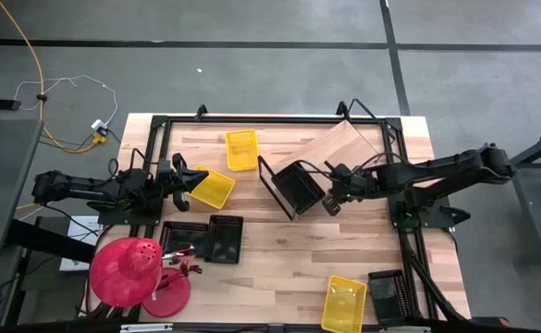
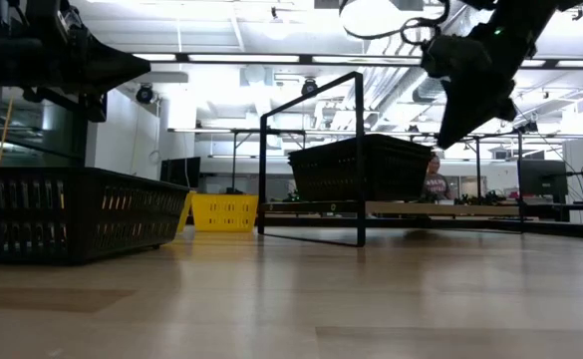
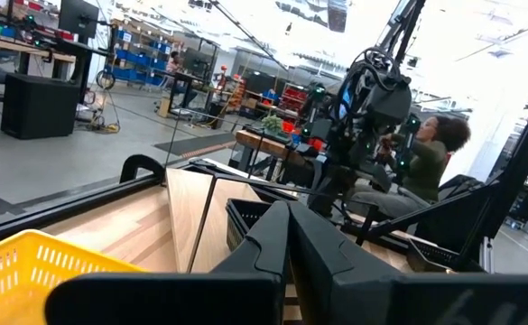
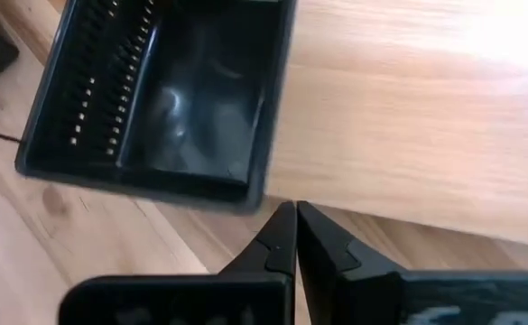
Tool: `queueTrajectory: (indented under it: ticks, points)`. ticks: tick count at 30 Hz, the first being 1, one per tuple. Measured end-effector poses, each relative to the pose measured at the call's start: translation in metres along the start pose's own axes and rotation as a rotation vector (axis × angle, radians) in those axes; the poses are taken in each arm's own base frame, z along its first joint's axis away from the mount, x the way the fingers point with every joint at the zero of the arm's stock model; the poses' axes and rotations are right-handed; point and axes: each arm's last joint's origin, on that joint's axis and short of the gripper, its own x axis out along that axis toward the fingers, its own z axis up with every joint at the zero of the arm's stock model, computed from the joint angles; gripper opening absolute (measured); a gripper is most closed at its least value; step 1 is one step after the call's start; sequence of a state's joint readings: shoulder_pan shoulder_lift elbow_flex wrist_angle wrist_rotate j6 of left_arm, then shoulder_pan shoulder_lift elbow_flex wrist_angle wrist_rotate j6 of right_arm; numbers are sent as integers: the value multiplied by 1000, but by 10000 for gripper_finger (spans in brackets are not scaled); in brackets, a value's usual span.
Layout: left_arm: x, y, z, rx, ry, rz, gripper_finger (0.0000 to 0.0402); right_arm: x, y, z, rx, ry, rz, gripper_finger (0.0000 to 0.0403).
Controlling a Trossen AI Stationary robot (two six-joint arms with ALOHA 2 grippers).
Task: Stack baskets on shelf by color
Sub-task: Put the right yellow bin on the shelf
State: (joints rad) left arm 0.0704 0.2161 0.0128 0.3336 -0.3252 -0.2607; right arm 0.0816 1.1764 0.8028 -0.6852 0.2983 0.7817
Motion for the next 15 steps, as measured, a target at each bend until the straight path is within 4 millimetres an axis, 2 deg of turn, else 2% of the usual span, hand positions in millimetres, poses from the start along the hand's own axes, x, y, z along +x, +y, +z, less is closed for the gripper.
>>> queueTrajectory:
  ticks: [3, 6, 11, 15]
  points:
    - [0, 0, 0, 1, 0, 0, 0, -15, -3, -6, -5, 25, 44, 0]
    - [0, 0, 0, 0, -3, -1, 0, -31, 3, -19, -36, 111, 169, 0]
    - [0, 0, 1, -1, -6, -1, 0, -51, 29, -49, -39, 272, 397, 0]
    - [0, 0, 1, -2, -10, -2, 0, -64, 52, -75, -2, 325, 494, 0]
